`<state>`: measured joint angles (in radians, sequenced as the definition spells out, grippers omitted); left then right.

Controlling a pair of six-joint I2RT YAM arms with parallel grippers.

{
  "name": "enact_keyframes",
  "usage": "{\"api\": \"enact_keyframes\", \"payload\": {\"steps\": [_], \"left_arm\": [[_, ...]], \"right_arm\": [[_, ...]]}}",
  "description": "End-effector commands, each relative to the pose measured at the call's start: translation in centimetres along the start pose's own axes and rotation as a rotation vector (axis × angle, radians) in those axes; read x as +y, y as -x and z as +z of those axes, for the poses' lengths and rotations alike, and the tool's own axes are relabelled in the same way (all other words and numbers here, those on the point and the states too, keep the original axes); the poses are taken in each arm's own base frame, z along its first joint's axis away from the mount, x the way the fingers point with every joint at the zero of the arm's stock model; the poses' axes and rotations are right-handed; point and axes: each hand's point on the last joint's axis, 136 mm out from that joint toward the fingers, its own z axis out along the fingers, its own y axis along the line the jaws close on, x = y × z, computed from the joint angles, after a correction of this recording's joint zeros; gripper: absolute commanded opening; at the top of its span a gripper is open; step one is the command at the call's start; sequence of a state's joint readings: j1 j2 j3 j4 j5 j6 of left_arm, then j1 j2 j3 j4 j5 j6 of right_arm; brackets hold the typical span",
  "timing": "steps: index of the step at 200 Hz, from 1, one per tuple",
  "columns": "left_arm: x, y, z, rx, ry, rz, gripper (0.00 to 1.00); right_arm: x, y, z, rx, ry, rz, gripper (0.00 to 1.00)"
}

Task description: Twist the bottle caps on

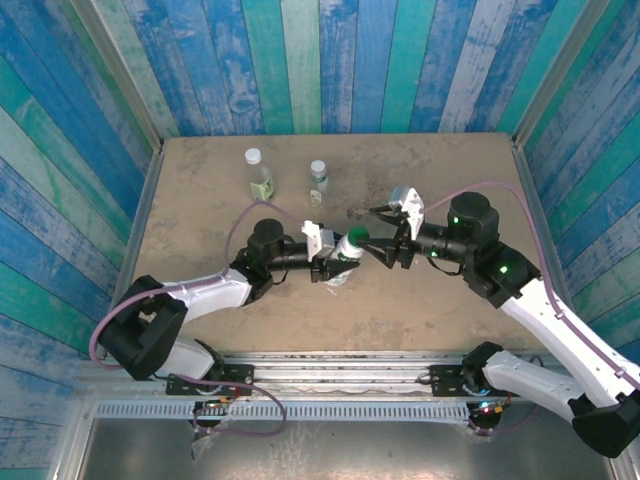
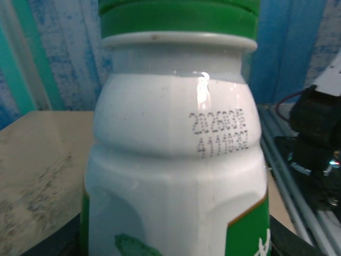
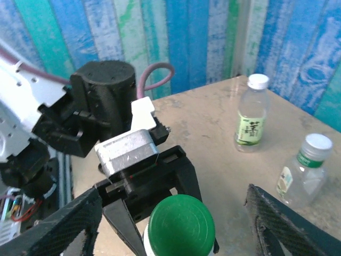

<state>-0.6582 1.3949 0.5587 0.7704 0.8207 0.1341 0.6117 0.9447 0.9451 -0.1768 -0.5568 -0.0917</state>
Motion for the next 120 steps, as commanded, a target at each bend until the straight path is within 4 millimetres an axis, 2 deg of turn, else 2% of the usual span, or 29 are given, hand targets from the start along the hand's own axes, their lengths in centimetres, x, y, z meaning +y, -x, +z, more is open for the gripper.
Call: {"api": "enact_keyframes", "payload": {"steps": [1,51,85,120], "left_arm": [[-1.6,3.0,-0.5,-0.057,-0.089,0.074,0.49],[-1.8,3.1,-0.5,-0.054,-0.1,0.074,0.5],[-1.8,3.1,-0.4,-0.05,-0.106,0.072,0.5],[-1.6,3.1,-0.5,-0.048,-0.093,0.078,0.49]], "right_arm": [[1.1,-0.9,0.4,0.025,0.091,-0.039,0.69],[1.7,-1.9,1.2,0.054,0.156,-0.013,0.56],[1.9,-3.3,1.7,0.097,0.186,-0.001,0.55],[1.8,-3.6,1.9,0.113,0.191,0.015,0.4]]}}
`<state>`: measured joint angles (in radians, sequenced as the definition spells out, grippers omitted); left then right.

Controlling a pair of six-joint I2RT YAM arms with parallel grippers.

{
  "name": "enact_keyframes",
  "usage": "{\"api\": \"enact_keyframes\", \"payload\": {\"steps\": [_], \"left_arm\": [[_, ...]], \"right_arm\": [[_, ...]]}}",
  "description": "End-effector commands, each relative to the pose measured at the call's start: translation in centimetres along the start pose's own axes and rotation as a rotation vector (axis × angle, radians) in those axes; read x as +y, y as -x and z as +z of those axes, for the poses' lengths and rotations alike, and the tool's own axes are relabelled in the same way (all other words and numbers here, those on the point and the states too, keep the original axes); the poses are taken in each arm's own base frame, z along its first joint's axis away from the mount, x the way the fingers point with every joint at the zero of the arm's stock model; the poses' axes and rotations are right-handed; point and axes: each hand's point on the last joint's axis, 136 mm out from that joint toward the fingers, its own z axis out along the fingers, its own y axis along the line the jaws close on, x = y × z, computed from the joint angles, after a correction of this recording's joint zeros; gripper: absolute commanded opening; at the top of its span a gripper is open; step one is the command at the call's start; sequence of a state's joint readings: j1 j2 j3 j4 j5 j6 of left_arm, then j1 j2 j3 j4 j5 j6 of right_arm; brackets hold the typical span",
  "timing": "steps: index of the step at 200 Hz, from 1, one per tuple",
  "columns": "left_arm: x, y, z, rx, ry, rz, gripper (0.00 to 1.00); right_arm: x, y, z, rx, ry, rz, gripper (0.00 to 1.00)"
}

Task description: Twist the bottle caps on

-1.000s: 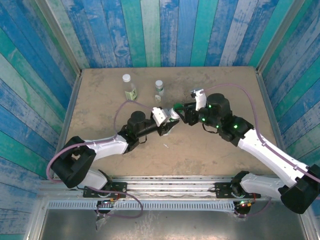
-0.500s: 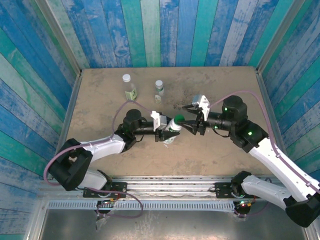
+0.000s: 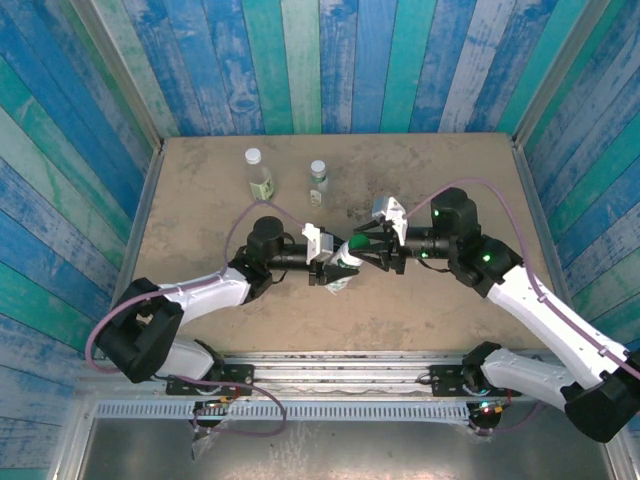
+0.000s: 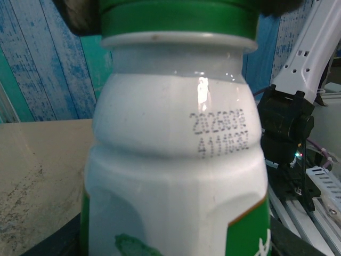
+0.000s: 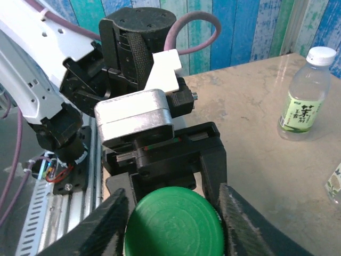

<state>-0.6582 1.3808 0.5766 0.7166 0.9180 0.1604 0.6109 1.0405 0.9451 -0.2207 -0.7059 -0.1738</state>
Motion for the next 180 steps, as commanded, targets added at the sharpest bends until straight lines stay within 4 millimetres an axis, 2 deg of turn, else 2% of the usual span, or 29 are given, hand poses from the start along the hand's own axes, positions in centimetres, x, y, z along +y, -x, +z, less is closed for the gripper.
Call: {"api": "enact_keyframes", "payload": {"steps": [1,21,37,50,61,76,93,108,132,139,143,163,173,180], "left_arm": [[0.0,2.7,-0.4,-0.045,0.007,0.071,0.49],[0.6,2.6,-0.4,-0.04,0.042,0.07,0.49],[1.5,2.5,-0.5,-0.038,0.104,0.076,0.48],[2.9,2.7,-0.8,-0.046,0.197,0.082,0.48],[4.7,2.7,-1.3,-0.05,0.31,0.083,0.47],[6.9,2.5,-2.0,-0.051,0.455,0.082,0.47],[8.6,2.8,-2.8,-0.078,0.58,0.083,0.47],[10.0,2.5,-3.2,-0.071,0.67,0.065,0.47],[10.5,1.9,-3.6,-0.068,0.708,0.035,0.47],[10.4,1.7,-3.6,-0.064,0.704,0.029,0.47],[10.3,1.5,-3.6,-0.059,0.7,0.026,0.47],[9.5,1.0,-3.4,-0.053,0.648,0.005,0.48],[9.4,0.9,-3.6,-0.065,0.629,-0.019,0.48],[9.3,0.8,-3.8,-0.074,0.606,-0.042,0.48]], "right_arm": [[0.3,-0.6,0.0,0.021,0.029,0.016,0.39],[0.0,-0.4,0.0,0.032,0.008,0.023,0.26],[-0.9,-0.1,0.0,0.02,-0.039,0.056,0.21],[-2.9,0.1,0.1,-0.015,-0.144,0.145,0.16],[-4.6,-0.2,0.3,-0.044,-0.237,0.229,0.01],[-6.3,-1.2,0.6,-0.057,-0.361,0.349,0.01],[-8.0,-3.2,0.8,-0.027,-0.522,0.475,0.01],[-8.8,-4.6,0.9,0.01,-0.657,0.505,0.01],[-8.8,-4.4,1.3,0.0,-0.664,0.503,0.02],[-8.6,-3.8,1.2,-0.014,-0.652,0.489,0.05],[-8.5,-3.5,1.2,-0.02,-0.644,0.476,0.1],[-6.9,-1.0,1.0,-0.047,-0.548,0.361,0.51],[-6.4,0.1,0.3,-0.071,-0.538,0.311,0.64],[-6.2,0.7,-0.2,-0.092,-0.536,0.276,0.7]]}}
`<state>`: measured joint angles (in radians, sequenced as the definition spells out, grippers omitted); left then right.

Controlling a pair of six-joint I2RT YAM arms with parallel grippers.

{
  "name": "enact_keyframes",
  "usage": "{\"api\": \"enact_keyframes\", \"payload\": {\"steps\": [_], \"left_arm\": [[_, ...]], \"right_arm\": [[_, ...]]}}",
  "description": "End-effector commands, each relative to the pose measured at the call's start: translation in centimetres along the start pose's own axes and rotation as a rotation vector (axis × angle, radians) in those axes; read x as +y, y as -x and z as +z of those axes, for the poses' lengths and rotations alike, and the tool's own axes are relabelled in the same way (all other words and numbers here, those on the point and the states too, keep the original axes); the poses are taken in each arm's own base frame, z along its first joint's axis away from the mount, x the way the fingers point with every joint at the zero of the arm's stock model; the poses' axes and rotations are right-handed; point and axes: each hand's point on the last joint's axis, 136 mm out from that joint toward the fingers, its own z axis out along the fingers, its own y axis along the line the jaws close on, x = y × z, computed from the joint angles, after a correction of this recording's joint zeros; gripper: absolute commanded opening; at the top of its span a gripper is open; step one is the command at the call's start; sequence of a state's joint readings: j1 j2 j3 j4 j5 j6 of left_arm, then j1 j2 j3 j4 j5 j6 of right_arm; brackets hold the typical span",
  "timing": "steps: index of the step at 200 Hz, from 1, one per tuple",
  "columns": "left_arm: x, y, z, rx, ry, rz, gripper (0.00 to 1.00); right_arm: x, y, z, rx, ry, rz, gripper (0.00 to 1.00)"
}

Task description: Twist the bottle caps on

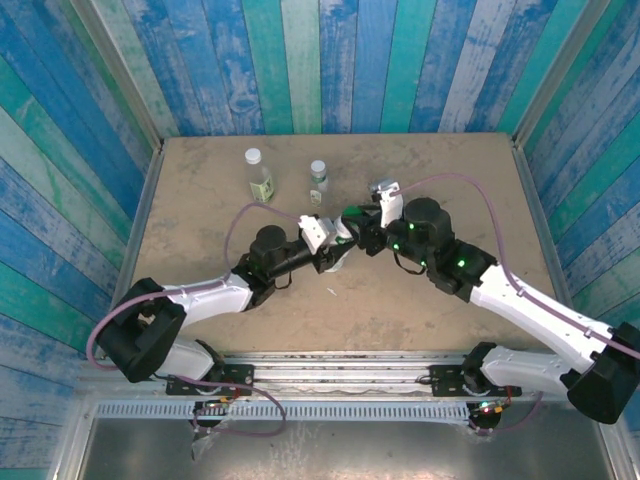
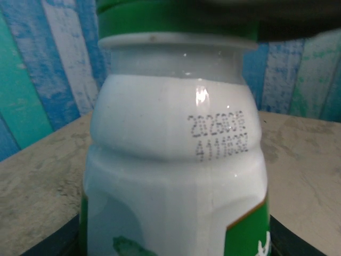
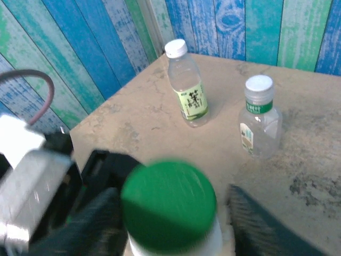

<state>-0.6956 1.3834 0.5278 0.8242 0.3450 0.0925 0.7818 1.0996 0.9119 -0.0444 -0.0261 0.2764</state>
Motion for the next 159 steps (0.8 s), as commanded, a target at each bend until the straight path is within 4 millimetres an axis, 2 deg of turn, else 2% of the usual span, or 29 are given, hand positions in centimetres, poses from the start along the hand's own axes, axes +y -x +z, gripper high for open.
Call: {"api": "enact_keyframes", "payload": {"steps": [1,17,33,56,90,117,151,159], "left_arm": [[2.2,1.9,-0.8,-0.092,0.063,-0.039,0.48],[1.8,1.9,-1.1,-0.108,-0.004,-0.071,0.49],[1.3,2.2,-1.2,-0.12,-0.045,-0.074,0.49],[0.9,2.3,-1.2,-0.135,-0.071,-0.073,0.49],[-0.1,2.4,-1.3,-0.142,-0.125,-0.044,0.49],[-0.5,2.3,-1.4,-0.14,-0.145,-0.042,0.49],[-0.8,2.1,-1.3,-0.129,-0.166,-0.035,0.49],[-0.8,2.0,-1.2,-0.123,-0.169,-0.039,0.49]], "right_arm": [[0.1,1.0,-1.9,-0.032,-0.009,-0.076,0.71],[0.6,1.8,-3.1,-0.088,0.017,-0.129,0.78],[2.1,2.0,-4.0,-0.107,0.097,-0.199,0.82],[2.4,2.1,-4.0,-0.094,0.114,-0.196,0.85],[2.0,2.6,-2.3,-0.063,0.078,-0.175,0.84],[2.9,3.0,-0.6,-0.029,0.117,-0.165,0.82],[3.0,3.1,1.5,0.003,0.12,-0.145,0.74],[3.1,3.1,1.8,0.009,0.127,-0.143,0.68]]}}
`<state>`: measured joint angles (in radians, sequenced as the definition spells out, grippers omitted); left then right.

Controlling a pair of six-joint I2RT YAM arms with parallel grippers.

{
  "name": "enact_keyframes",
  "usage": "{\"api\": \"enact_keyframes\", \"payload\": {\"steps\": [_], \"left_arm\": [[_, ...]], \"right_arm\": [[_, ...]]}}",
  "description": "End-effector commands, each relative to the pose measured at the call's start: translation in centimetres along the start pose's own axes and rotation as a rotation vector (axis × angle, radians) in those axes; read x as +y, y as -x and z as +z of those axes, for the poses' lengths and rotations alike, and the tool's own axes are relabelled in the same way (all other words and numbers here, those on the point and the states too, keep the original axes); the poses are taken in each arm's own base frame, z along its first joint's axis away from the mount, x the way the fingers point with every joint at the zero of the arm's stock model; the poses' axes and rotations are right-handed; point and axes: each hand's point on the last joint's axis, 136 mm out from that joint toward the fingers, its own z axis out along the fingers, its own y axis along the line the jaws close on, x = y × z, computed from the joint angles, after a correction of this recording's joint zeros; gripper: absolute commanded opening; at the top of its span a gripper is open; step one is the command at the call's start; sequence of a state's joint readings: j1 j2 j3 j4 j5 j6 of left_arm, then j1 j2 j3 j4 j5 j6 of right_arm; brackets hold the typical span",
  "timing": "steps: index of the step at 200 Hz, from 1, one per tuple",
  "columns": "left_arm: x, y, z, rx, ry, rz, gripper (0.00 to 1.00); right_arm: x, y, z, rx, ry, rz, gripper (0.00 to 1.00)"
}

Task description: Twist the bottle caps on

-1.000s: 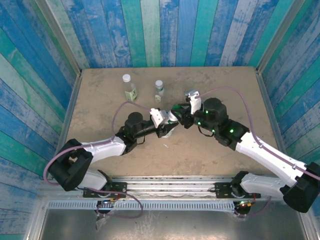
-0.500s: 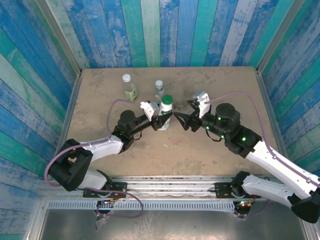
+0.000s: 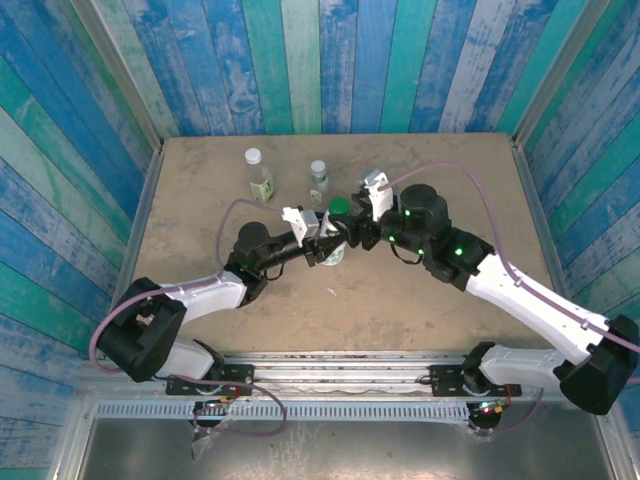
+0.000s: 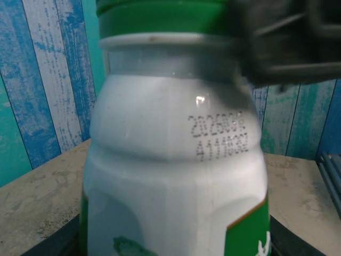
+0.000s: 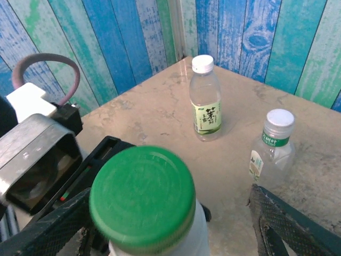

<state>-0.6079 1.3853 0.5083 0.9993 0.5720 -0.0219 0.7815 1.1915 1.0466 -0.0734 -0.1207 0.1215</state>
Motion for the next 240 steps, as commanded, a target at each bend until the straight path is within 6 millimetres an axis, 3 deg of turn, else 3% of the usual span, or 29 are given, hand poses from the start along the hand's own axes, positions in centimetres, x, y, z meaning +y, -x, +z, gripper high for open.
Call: {"api": "enact_keyframes", "payload": {"steps": [1,33,65,91,101,106,154,160,195,240], "left_arm": [[-0.4,-1.0,0.2,0.018,-0.035,0.001,0.5],[-0.3,-1.1,0.1,0.02,-0.024,-0.006,0.5],[-0.3,-1.4,0.5,0.036,-0.037,-0.005,0.56],[0.1,-1.2,-0.2,0.014,0.013,0.004,0.82],[0.3,-1.2,-0.9,0.001,0.053,0.013,0.99],[0.6,-1.4,-1.3,0.005,0.08,0.016,0.94],[1.0,-4.2,-5.2,0.061,0.236,-0.02,0.94],[0.9,-3.8,-5.8,0.049,0.249,-0.015,0.94],[0.5,-5.5,-7.7,0.089,0.291,-0.048,0.94],[0.4,-4.8,-7.9,0.086,0.296,-0.035,0.94]], "right_arm": [[0.6,0.8,0.6,0.001,0.032,0.013,0.67],[0.8,0.3,0.7,0.018,0.041,0.015,0.37],[1.1,0.3,-0.2,0.013,0.056,0.022,0.24],[-0.8,-0.3,-0.7,0.005,-0.057,-0.004,0.24],[-2.3,-0.8,-0.9,0.008,-0.134,-0.016,0.26],[-3.1,-1.1,-0.9,0.011,-0.179,-0.015,0.27],[-8.9,-2.5,0.4,0.017,-0.351,0.001,0.27],[-9.4,-2.7,0.8,0.018,-0.358,-0.001,0.27],[-11.8,-3.6,3.2,0.04,-0.404,-0.071,0.28],[-13.2,-6.7,4.9,0.082,-0.41,-0.04,0.32]]}}
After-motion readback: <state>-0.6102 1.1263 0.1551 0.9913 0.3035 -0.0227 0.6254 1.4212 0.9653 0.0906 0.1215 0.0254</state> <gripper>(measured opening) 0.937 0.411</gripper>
